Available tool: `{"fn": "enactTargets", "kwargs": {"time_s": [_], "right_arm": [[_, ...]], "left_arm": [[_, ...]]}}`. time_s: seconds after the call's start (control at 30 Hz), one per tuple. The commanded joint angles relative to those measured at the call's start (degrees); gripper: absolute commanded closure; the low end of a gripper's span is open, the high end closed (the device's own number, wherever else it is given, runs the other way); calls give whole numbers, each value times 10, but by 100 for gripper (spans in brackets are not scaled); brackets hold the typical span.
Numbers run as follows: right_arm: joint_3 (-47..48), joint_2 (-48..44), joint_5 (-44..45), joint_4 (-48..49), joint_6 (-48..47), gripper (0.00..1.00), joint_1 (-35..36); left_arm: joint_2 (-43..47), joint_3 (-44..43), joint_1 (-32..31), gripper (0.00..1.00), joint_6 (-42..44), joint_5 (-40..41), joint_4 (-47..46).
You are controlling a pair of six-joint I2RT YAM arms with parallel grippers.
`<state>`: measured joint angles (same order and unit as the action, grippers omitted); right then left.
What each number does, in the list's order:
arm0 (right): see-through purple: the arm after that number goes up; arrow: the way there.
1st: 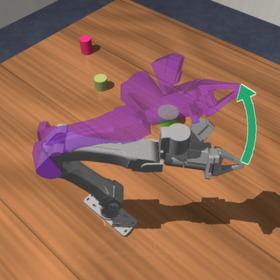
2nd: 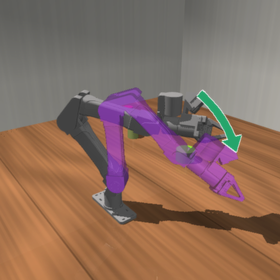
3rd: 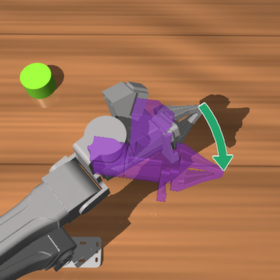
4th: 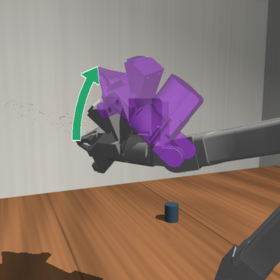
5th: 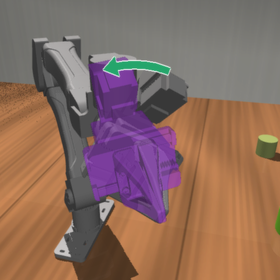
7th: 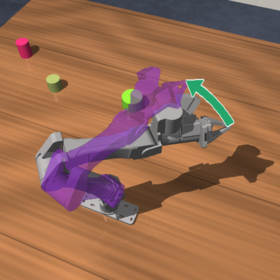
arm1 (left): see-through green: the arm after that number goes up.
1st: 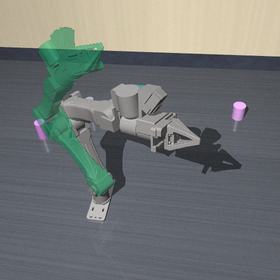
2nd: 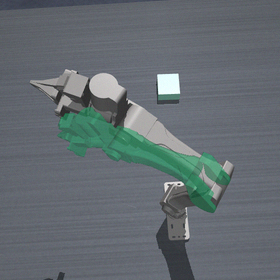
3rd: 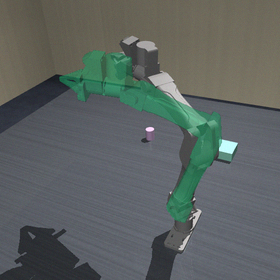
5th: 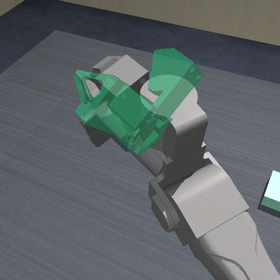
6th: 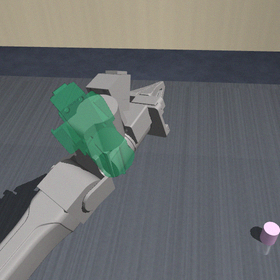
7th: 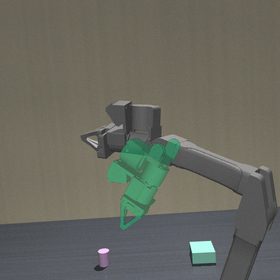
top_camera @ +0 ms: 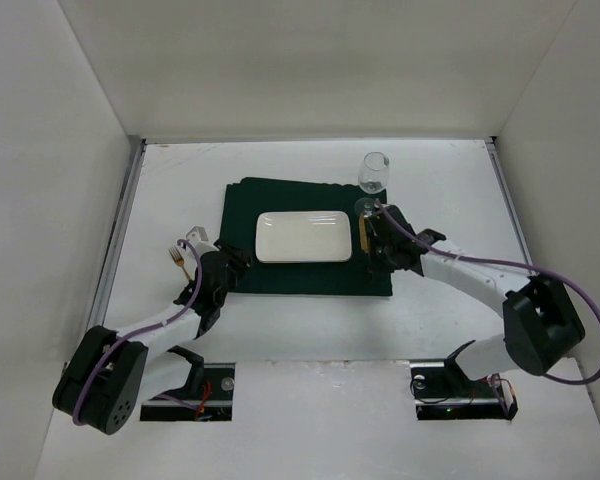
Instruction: Set the dinner table for one person
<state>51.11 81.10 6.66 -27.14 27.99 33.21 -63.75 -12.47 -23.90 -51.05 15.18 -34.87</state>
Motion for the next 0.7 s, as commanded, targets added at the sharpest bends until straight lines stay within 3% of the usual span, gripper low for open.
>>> {"fn": "enactTargets", "kwargs": {"time_s": [0.0,0.4,0.67], "right_arm": [[20,12,-9,41,-5,94,-10],[0,51,7,44,70,93,-17],[7,65,18,44,73,83,-22]], "left_arm": [[2,4,3,70,-1,3,-19],[-11,2,0,70,-1,4,-22],[-15,3,3,70,-4,0,-23]]}}
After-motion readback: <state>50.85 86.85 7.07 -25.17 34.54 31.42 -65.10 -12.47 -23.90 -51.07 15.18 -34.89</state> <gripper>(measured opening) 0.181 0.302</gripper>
